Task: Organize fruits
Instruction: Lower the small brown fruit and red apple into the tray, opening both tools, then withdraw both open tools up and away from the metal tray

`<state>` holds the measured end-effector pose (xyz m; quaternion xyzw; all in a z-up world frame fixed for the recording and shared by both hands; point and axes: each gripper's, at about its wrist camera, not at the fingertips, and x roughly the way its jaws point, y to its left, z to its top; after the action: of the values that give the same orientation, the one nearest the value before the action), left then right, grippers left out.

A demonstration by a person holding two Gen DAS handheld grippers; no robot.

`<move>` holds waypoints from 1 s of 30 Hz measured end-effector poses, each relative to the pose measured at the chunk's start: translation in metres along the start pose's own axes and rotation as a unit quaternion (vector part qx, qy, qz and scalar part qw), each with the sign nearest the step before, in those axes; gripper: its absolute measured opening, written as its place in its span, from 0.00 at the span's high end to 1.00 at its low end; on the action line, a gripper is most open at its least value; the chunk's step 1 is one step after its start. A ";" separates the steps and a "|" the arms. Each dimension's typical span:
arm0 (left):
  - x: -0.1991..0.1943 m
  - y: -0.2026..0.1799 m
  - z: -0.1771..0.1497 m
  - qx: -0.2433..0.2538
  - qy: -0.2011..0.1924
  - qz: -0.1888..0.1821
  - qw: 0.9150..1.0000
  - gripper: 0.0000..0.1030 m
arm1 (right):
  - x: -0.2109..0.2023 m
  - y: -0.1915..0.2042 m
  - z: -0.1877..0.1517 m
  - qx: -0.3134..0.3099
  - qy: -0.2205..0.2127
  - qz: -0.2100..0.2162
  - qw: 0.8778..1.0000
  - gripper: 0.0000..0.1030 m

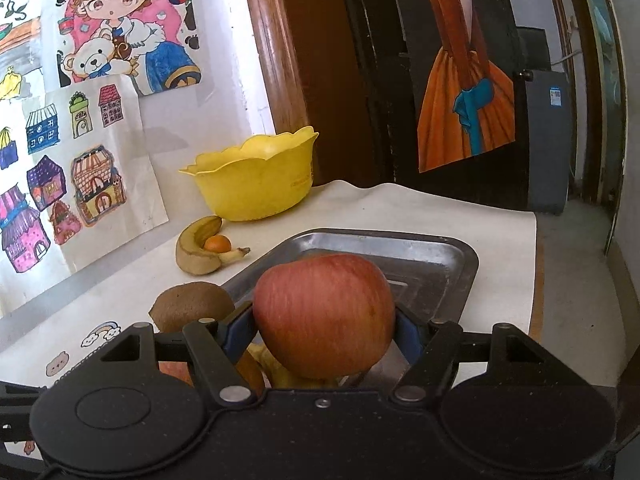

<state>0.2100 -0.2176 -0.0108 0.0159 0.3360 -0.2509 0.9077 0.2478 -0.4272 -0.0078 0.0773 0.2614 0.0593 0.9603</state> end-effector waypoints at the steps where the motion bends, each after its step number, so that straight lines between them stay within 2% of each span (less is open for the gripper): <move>1: 0.000 0.000 0.000 0.001 0.000 0.000 1.000 0.70 | 0.000 0.000 0.000 0.001 0.000 0.000 1.000 0.29; 6: 0.000 -0.002 -0.001 0.006 0.000 0.003 1.000 0.69 | -0.001 -0.002 0.000 0.010 0.000 0.000 1.000 0.29; 11: -0.003 -0.005 -0.002 0.009 0.003 -0.003 1.000 0.54 | -0.002 -0.003 -0.002 0.009 0.003 -0.009 1.000 0.26; 18: -0.010 -0.008 -0.003 0.010 -0.001 -0.006 1.000 0.44 | -0.005 -0.008 -0.006 0.018 0.005 -0.011 1.000 0.19; 21: -0.017 -0.010 -0.002 0.011 -0.009 -0.004 1.000 0.37 | -0.014 -0.006 -0.005 0.014 -0.005 -0.010 1.000 0.15; 26: -0.035 -0.009 -0.002 0.004 -0.033 0.003 0.999 0.17 | -0.036 -0.003 -0.002 0.010 -0.023 -0.017 1.000 0.08; 30: -0.055 -0.005 -0.002 -0.002 -0.052 0.014 0.999 0.09 | -0.059 0.000 -0.002 0.009 -0.033 -0.022 0.999 0.03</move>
<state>0.1710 -0.1976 0.0226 0.0052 0.2884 -0.2380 0.9274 0.1967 -0.4360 0.0197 0.0817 0.2313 0.0333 0.9689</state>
